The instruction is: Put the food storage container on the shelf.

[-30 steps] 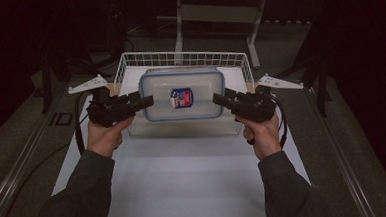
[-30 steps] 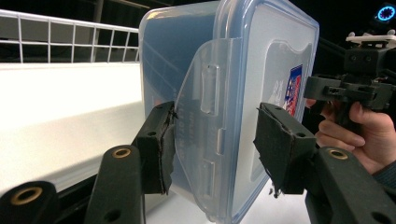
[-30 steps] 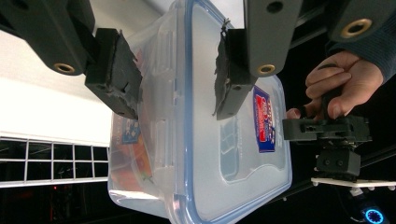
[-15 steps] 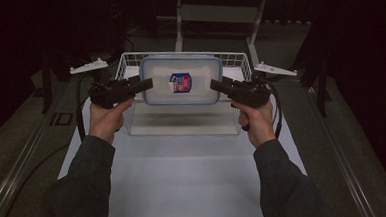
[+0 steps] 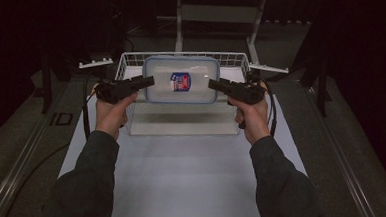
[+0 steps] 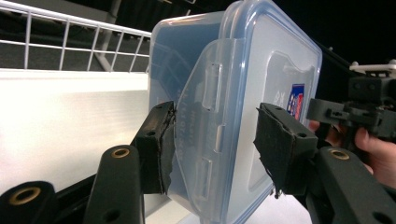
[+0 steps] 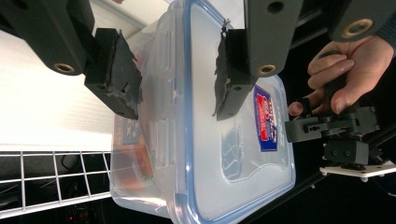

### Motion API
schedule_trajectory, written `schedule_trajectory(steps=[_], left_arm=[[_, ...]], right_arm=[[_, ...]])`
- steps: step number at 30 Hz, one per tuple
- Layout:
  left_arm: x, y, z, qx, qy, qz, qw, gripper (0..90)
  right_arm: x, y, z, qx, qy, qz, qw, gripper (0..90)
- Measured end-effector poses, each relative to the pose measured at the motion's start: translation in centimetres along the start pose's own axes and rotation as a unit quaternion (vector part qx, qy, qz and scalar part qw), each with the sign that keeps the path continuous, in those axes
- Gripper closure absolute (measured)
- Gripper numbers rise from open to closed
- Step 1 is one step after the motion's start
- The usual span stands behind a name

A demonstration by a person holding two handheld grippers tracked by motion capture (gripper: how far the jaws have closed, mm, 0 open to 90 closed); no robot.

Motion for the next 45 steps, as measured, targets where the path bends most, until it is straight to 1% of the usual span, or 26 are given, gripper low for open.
schedule_trajectory(steps=[2,4,8,11,12,13,14,15,17,18,21,24,25,27,29,31,34,35,37,39,40,41,42,44,45], left_arm=[[-0.1,-0.1,0.2,-0.005,0.007,-0.006,0.9999,47.9],[-0.3,-0.3,0.4,-0.011,0.012,-0.013,0.9998,47.9],[-0.4,-0.7,0.7,-0.021,0.017,-0.020,0.9994,47.4],[-0.3,-0.9,1.0,-0.026,0.020,-0.021,0.9993,46.4],[-0.1,-1.1,1.1,-0.031,0.019,-0.018,0.9992,45.0],[-0.1,-1.2,1.3,-0.042,0.019,-0.016,0.9988,42.4],[-0.1,-1.3,1.6,-0.046,0.019,-0.021,0.9985,41.5],[-0.2,-1.4,1.7,-0.050,0.019,-0.022,0.9983,43.7],[-0.3,-1.6,1.9,-0.058,0.019,-0.022,0.9979,46.5],[-0.3,-1.7,2.0,-0.062,0.016,-0.021,0.9977,46.9],[-0.2,-1.9,1.9,-0.070,0.009,-0.022,0.9973,44.9],[-0.2,-1.5,1.9,-0.078,0.007,-0.024,0.9966,43.8],[-0.2,-1.3,1.9,-0.079,0.001,-0.022,0.9966,43.6],[-0.3,-0.7,1.7,-0.081,-0.004,-0.022,0.9965,43.3],[-0.3,-0.1,1.5,-0.082,-0.018,-0.018,0.9963,43.1],[-0.1,0.5,1.2,-0.084,-0.035,-0.008,0.9958,42.9],[0.6,1.5,0.5,-0.082,-0.065,0.010,0.9944,42.9],[0.9,1.8,0.2,-0.078,-0.076,0.015,0.9939,43.0],[1.6,2.5,-0.6,-0.067,-0.092,0.026,0.9932,43.0],[2.3,3.2,-1.2,-0.061,-0.113,0.040,0.9909,43.0],[2.6,3.6,-1.6,-0.051,-0.120,0.045,0.9904,42.8],[3.0,4.0,-2.0,-0.041,-0.122,0.047,0.9906,42.2],[3.4,4.4,-2.4,-0.035,-0.126,0.052,0.9900,41.7],[4.4,5.3,-2.9,-0.034,-0.147,0.060,0.9867,40.1],[4.8,5.7,-3.1,-0.036,-0.153,0.061,0.9857,39.6]], right_arm=[[-0.2,-0.2,-0.1,0.005,-0.006,-0.003,1.0000,51.1],[-0.3,-0.3,-0.2,0.009,-0.004,-0.002,1.0000,50.6],[-0.4,-0.6,-0.5,0.027,0.008,0.000,0.9996,48.9],[-0.2,-0.8,-0.8,0.039,0.018,0.010,0.9990,49.4],[0.0,-0.9,-1.0,0.042,0.019,0.015,0.9988,49.3],[0.3,-1.1,-1.0,0.045,0.023,0.022,0.9985,47.3],[0.5,-1.4,-1.1,0.052,0.026,0.020,0.9981,44.9],[0.4,-1.5,-1.1,0.049,0.009,0.012,0.9987,45.0],[0.3,-1.7,-1.2,0.045,-0.013,-0.001,0.9989,44.5],[0.1,-1.7,-1.3,0.048,-0.017,-0.009,0.9987,44.0],[-0.5,-1.7,-1.6,0.059,-0.013,-0.024,0.9979,42.2],[-0.5,-1.3,-1.4,0.064,0.012,-0.017,0.9977,41.0],[-0.3,-1.2,-1.3,0.066,0.022,-0.010,0.9975,40.3],[0.1,-0.8,-1.3,0.076,0.051,0.006,0.9958,38.8],[0.3,-0.4,-1.1,0.078,0.075,0.021,0.9939,38.3],[0.4,-0.1,-0.8,0.081,0.100,0.032,0.9912,38.3],[0.7,0.4,0.2,0.075,0.128,0.047,0.9877,38.3],[0.8,0.6,0.6,0.074,0.139,0.054,0.9861,38.1],[1.2,1.0,1.2,0.073,0.161,0.068,0.9819,38.0],[1.7,1.4,1.8,0.070,0.181,0.083,0.9774,38.0],[2.0,1.7,2.1,0.068,0.188,0.090,0.9755,37.6],[2.4,1.9,2.4,0.063,0.193,0.097,0.9743,37.5],[2.9,2.2,2.7,0.058,0.199,0.103,0.9729,37.4],[3.8,2.8,3.3,0.050,0.207,0.112,0.9707,36.8],[4.3,3.1,3.5,0.048,0.212,0.117,0.9690,36.4]])
Point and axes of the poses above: each handheld gripper's, and its own axes: y roughly backward along the jaws, x roughly out of its underside, z roughly to its left, the point moved 10 cm from there along -y, roughly forward along the jaws, and after that the axes turned 8 degrees about -z, right-handed, at the moved point
